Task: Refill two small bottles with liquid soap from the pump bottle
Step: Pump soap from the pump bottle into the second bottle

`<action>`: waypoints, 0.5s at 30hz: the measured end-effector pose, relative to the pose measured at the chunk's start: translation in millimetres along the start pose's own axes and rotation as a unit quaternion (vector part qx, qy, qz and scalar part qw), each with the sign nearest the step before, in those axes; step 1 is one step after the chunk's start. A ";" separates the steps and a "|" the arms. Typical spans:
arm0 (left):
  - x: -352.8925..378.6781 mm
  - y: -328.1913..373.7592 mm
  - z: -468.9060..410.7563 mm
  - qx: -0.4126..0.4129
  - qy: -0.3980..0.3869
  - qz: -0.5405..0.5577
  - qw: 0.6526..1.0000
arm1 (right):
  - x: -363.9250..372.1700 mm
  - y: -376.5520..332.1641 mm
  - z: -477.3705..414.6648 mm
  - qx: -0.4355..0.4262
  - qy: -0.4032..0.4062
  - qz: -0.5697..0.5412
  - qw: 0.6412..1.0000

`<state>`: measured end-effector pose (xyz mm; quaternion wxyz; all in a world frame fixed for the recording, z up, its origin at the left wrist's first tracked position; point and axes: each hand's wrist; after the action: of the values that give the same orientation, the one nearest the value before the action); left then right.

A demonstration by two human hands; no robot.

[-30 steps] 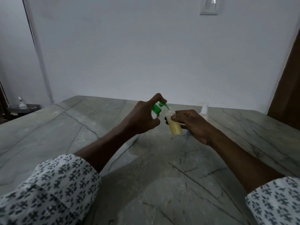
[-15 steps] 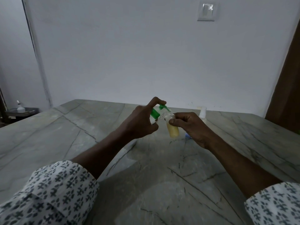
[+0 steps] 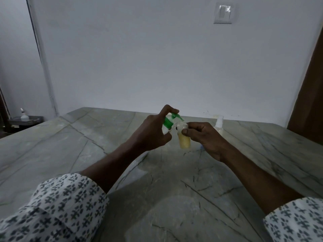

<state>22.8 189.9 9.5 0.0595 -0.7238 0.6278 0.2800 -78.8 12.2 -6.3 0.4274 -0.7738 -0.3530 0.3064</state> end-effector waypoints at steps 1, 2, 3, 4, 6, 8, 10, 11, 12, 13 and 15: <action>0.0 0.2 0.5 0.002 0.005 0.002 1.000 | -0.6 1.6 -1.0 0.013 -0.001 -0.009 1.000; 0.0 0.7 0.8 0.004 0.010 0.007 1.000 | -1.4 3.5 -2.1 0.026 -0.004 -0.020 0.999; 0.1 1.4 1.3 0.006 0.015 0.013 1.000 | -1.8 5.2 -2.8 0.037 -0.010 -0.032 0.999; 0.5 1.9 2.0 0.010 0.020 0.018 1.000 | -1.5 6.7 -3.4 0.043 -0.015 -0.043 0.998; 1.7 2.2 3.3 0.012 0.033 0.026 0.999 | -0.7 8.7 -4.3 0.050 -0.017 -0.060 0.997; 3.1 0.7 3.5 0.011 0.046 0.034 0.998 | 0.5 8.5 -4.5 0.055 -0.015 -0.072 0.996; 4.9 -0.3 3.6 0.011 0.050 0.039 0.998 | 1.6 7.8 -4.5 0.055 -0.012 -0.075 0.996; 5.9 -0.9 3.7 0.012 0.052 0.041 0.998 | 2.3 7.2 -4.5 0.055 -0.010 -0.076 0.996; 6.8 -1.8 3.8 0.013 0.055 0.044 0.997 | 2.8 6.8 -4.5 0.055 -0.008 -0.076 0.996; 7.7 -2.6 4.0 0.012 0.059 0.046 0.997 | 3.5 6.3 -4.4 0.055 -0.006 -0.075 0.996; 9.2 -5.3 5.0 0.011 0.077 0.053 0.996 | 4.6 6.0 -4.5 0.052 -0.002 -0.070 0.996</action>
<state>26.7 185.1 -0.5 0.0043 -0.7084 0.6708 0.2193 -70.9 11.6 -10.4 0.4868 -0.7232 -0.3905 0.2958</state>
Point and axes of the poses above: each hand's wrist, its own z-axis away from the middle knuckle, its own x-axis out of the palm, y = z × x, and after that the axes turned 15 degrees about y, right-handed
